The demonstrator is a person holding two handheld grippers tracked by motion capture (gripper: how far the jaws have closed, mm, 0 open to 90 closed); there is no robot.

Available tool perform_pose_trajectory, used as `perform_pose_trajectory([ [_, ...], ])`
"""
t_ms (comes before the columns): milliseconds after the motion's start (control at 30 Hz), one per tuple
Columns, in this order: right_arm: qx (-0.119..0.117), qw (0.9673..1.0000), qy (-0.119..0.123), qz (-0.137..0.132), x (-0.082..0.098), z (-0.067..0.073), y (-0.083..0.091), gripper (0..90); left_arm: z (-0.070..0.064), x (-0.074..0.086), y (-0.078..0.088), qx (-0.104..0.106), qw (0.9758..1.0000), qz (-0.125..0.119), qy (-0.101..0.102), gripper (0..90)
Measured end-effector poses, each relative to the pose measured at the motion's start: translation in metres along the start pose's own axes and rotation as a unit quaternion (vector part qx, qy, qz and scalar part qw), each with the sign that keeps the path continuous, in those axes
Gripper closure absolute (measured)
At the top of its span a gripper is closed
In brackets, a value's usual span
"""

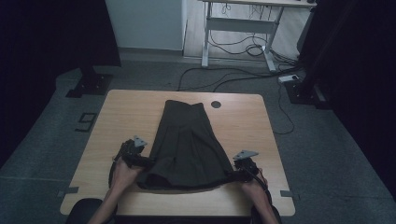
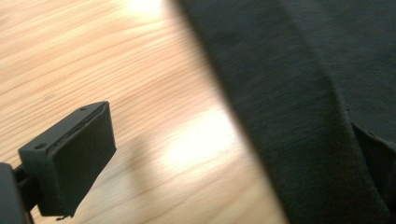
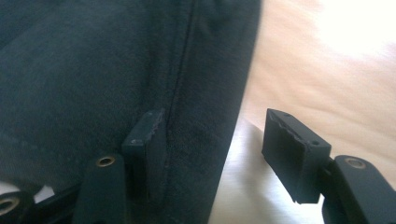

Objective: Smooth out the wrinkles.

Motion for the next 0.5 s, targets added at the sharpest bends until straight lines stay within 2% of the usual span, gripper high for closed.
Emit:
perform_pose_trajectory([
  [67, -0.004, 1.0000, 0.003, -0.001, 0.002, 0.005, 0.000, 38.3, 0.002, 0.003, 0.000, 0.007, 0.9998, -0.004, 0.018, 1.1],
  [100, -0.005, 1.0000, 0.001, 0.000, 0.002, 0.005, 0.000, 36.7, 0.002, 0.003, 0.000, 0.007, 0.9998, -0.004, 0.020, 1.2],
  [167, -0.005, 0.9999, -0.006, 0.008, 0.001, 0.003, 0.000, 33.5, 0.000, 0.000, 0.003, 0.003, 1.0000, 0.002, 0.004, 2.1],
  [233, -0.003, 0.9999, -0.003, 0.012, -0.003, 0.002, 0.003, 29.4, 0.000, -0.006, 0.010, -0.003, 0.9999, 0.005, -0.015, 1.6],
  [367, -0.019, 0.9996, -0.010, -0.020, -0.025, 0.007, 0.011, 24.8, 0.009, -0.025, 0.021, 0.006, 0.9997, -0.023, -0.007, 1.6],
  [500, -0.026, 0.9990, -0.014, -0.034, -0.052, 0.010, 0.001, 22.3, 0.014, -0.041, 0.016, 0.017, 0.9993, -0.029, -0.014, 2.1],
])
Point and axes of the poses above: each handheld gripper's, and its own axes: y roughly backward along the jaws, x roughly out of its underside, z roughly to its left, the point moved 5 cm from there along -y, roughly forward along the jaws, and after that the axes turned 14 degrees about -y, right-handed, at the moved point
